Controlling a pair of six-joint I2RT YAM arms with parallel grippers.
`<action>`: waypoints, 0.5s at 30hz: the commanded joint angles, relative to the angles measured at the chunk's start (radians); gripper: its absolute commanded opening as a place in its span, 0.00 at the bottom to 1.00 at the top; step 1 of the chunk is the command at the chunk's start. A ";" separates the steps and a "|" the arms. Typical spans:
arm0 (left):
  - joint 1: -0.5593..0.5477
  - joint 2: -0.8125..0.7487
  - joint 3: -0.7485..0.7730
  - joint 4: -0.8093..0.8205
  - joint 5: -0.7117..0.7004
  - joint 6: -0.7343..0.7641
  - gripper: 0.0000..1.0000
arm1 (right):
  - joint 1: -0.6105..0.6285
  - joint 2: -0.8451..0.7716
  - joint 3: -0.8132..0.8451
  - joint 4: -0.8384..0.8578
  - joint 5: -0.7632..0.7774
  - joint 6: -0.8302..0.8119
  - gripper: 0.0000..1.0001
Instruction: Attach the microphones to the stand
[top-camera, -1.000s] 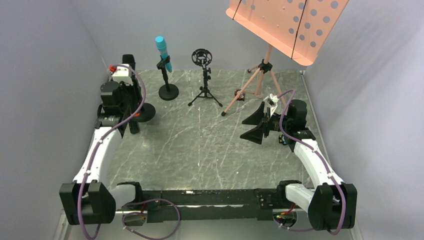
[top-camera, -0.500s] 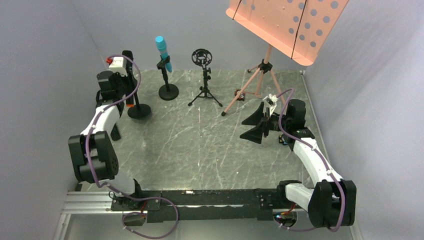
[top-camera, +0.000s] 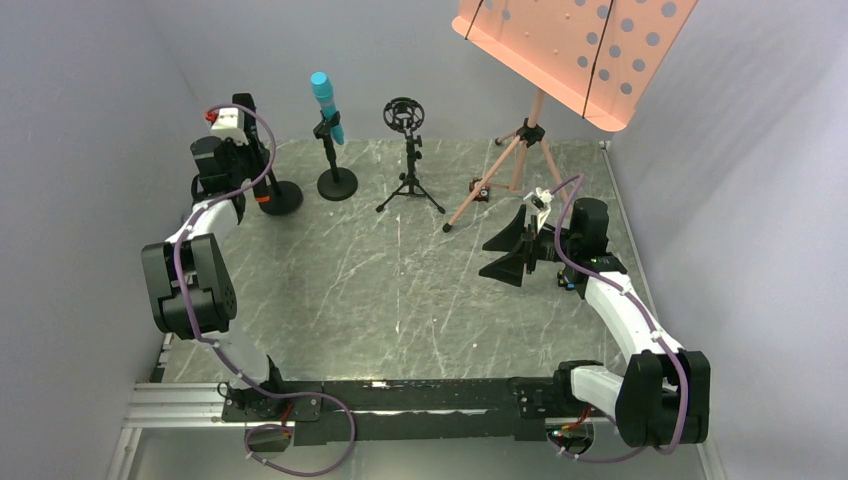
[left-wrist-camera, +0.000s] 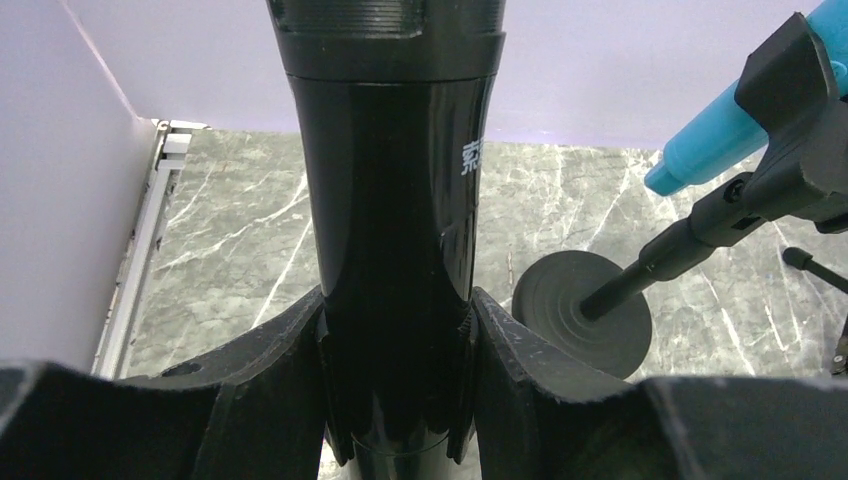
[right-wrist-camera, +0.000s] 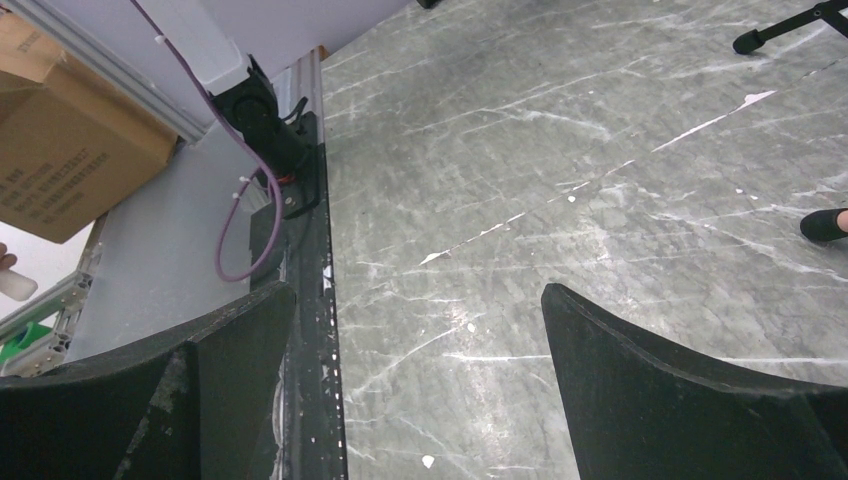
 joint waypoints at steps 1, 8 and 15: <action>-0.001 -0.047 -0.034 0.145 0.032 -0.053 0.41 | -0.005 0.007 0.025 0.017 -0.020 -0.022 1.00; 0.001 -0.108 -0.063 0.078 0.002 -0.054 0.78 | -0.005 0.004 0.024 0.026 -0.027 -0.011 1.00; 0.016 -0.204 -0.056 -0.043 -0.018 -0.061 0.98 | -0.005 -0.015 0.021 0.038 -0.037 0.002 1.00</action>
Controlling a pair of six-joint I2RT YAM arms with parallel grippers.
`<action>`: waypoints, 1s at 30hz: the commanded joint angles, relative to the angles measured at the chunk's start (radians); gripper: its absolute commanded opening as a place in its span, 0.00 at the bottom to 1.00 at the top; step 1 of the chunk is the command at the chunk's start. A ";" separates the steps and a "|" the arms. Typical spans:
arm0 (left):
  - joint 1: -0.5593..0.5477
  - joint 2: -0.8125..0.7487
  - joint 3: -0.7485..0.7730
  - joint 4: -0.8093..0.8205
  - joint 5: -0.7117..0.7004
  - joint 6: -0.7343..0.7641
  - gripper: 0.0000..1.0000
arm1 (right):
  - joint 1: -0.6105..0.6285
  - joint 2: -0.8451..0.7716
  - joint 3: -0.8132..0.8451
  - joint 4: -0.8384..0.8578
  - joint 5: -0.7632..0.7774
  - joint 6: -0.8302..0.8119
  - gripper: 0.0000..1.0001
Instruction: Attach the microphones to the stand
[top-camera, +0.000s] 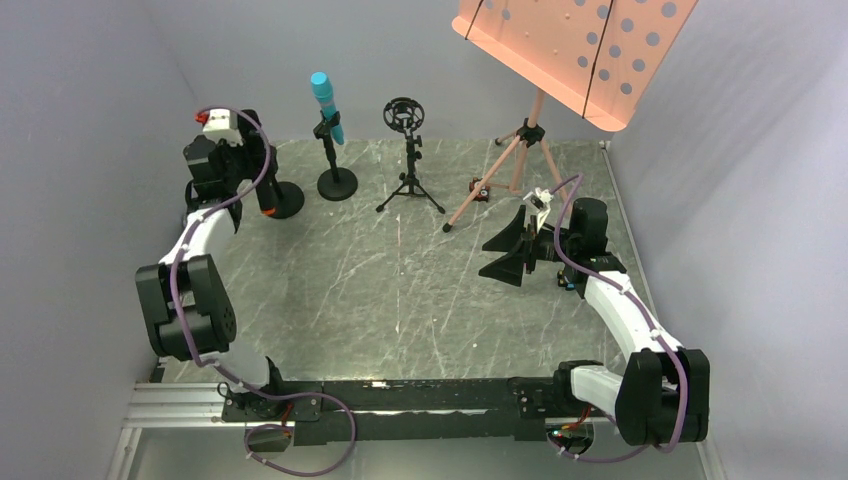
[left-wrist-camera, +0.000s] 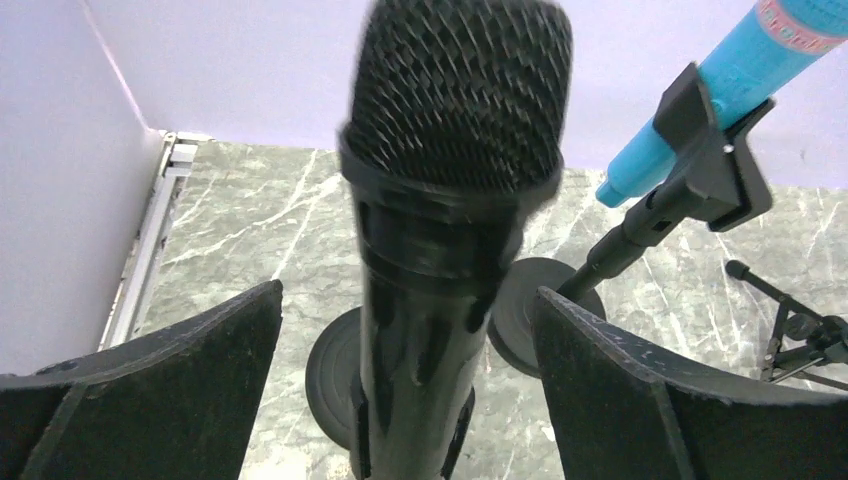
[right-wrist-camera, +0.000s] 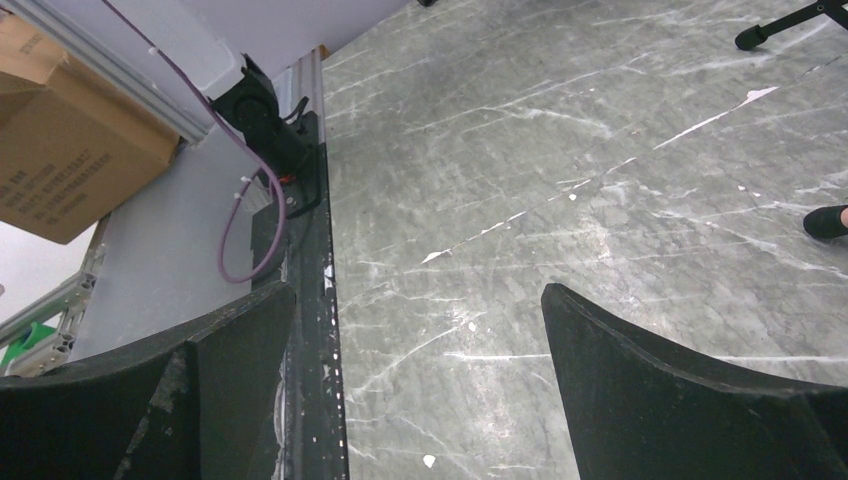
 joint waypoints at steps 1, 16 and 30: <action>0.016 -0.111 0.009 -0.061 -0.024 -0.016 0.99 | -0.004 -0.026 0.020 0.040 -0.036 0.005 1.00; 0.094 -0.492 -0.214 -0.181 0.011 -0.159 0.99 | -0.003 -0.048 0.041 -0.036 -0.026 -0.079 1.00; -0.356 -0.438 -0.122 -0.402 0.206 -0.185 0.99 | -0.002 -0.046 0.108 -0.257 0.048 -0.298 1.00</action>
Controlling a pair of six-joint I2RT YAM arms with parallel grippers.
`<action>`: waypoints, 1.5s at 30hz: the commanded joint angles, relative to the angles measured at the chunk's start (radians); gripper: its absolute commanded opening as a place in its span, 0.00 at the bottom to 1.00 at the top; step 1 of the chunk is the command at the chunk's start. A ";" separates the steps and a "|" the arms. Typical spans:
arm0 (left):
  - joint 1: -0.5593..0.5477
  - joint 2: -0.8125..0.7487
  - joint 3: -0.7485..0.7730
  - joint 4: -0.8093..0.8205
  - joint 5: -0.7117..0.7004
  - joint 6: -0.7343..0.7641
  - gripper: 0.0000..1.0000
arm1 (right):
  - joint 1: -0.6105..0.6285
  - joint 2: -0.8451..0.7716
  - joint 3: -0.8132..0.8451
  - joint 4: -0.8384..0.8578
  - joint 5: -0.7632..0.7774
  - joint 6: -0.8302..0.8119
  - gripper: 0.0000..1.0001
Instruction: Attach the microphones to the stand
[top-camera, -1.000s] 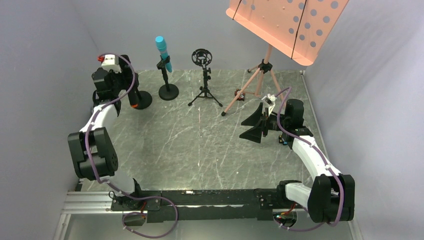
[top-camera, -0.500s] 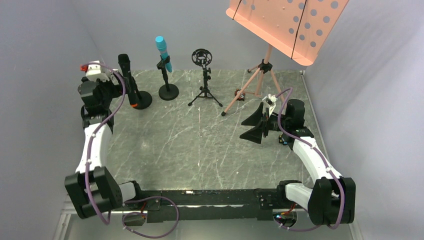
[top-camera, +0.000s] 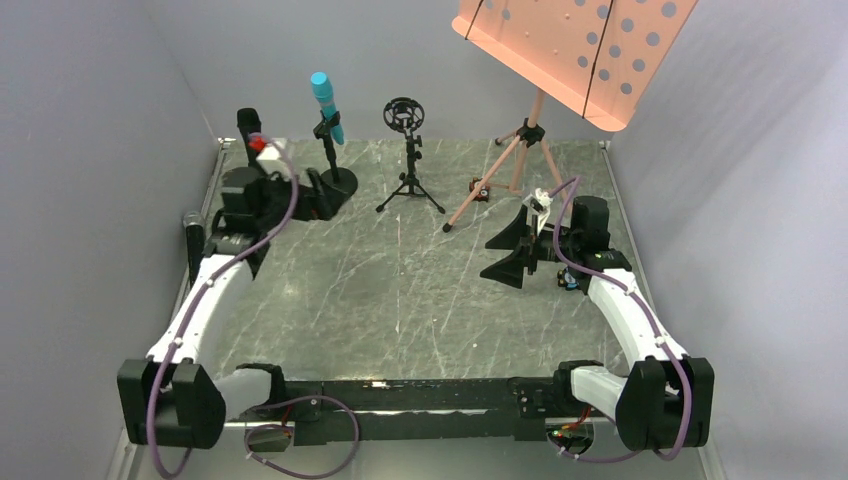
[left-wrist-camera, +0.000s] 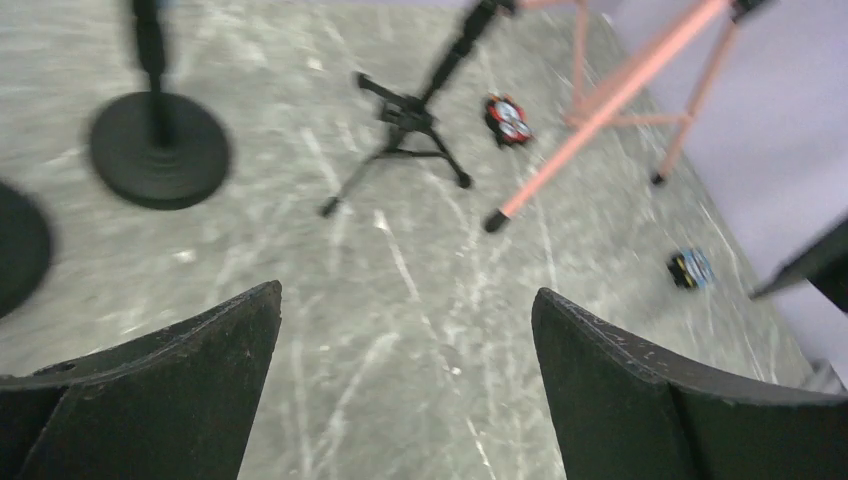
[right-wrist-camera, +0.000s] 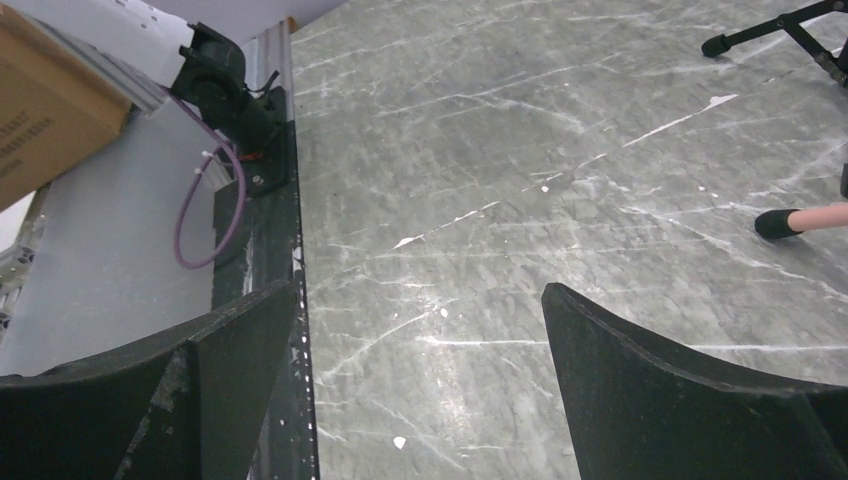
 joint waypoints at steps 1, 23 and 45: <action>-0.184 0.096 0.115 -0.036 -0.061 0.060 0.99 | -0.002 -0.017 0.045 -0.045 0.014 -0.089 1.00; -0.408 0.850 0.502 0.619 -0.238 0.153 0.88 | -0.003 0.012 0.074 -0.115 0.006 -0.149 1.00; -0.430 0.923 0.571 0.507 -0.278 0.166 0.67 | -0.004 0.019 0.080 -0.116 -0.006 -0.143 1.00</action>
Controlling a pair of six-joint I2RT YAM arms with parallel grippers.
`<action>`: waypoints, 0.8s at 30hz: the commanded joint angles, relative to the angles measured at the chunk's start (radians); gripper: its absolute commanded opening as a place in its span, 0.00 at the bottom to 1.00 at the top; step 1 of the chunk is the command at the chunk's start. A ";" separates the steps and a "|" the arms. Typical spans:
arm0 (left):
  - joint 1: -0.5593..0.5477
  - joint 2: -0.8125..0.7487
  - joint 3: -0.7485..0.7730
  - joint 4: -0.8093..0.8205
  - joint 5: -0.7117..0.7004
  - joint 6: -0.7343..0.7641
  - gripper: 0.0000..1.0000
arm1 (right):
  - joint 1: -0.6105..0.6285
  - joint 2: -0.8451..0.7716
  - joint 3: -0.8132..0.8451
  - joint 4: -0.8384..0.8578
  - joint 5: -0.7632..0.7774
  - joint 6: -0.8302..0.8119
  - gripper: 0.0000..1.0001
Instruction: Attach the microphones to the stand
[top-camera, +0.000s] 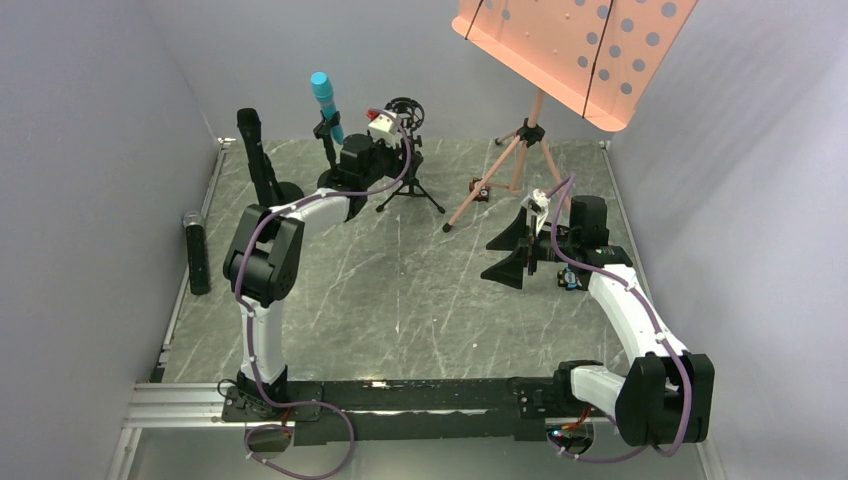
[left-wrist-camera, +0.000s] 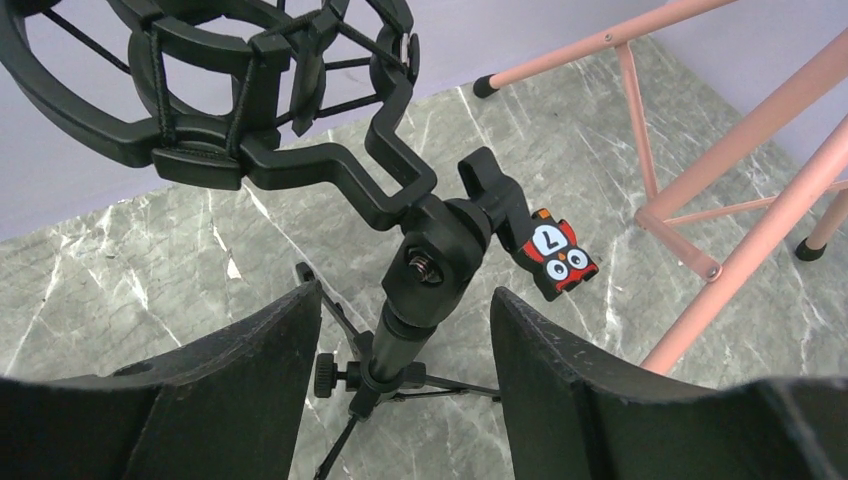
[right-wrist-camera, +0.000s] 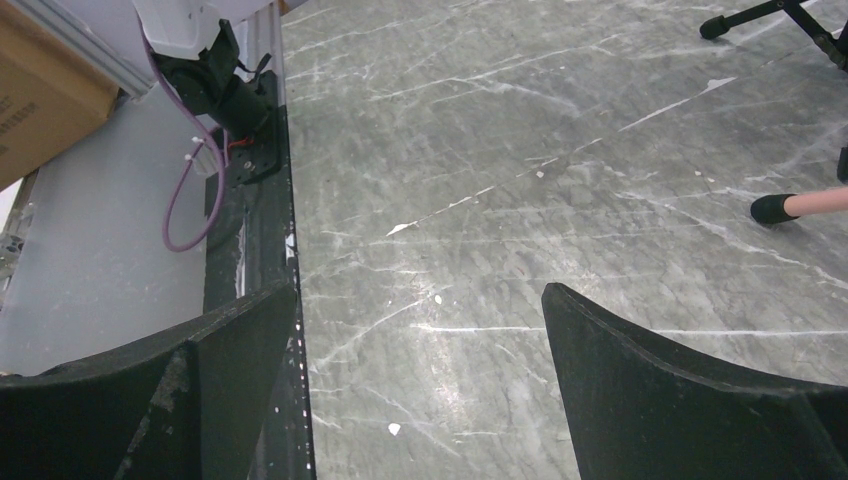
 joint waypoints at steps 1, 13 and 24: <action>-0.005 0.024 0.054 -0.015 -0.017 0.017 0.66 | -0.004 -0.001 0.043 0.015 -0.027 -0.023 1.00; -0.008 0.015 0.091 -0.047 -0.021 0.102 0.12 | -0.006 -0.001 0.046 0.011 -0.036 -0.026 1.00; 0.013 -0.229 -0.042 -0.060 -0.028 0.318 0.00 | -0.009 -0.008 0.046 0.009 -0.041 -0.025 1.00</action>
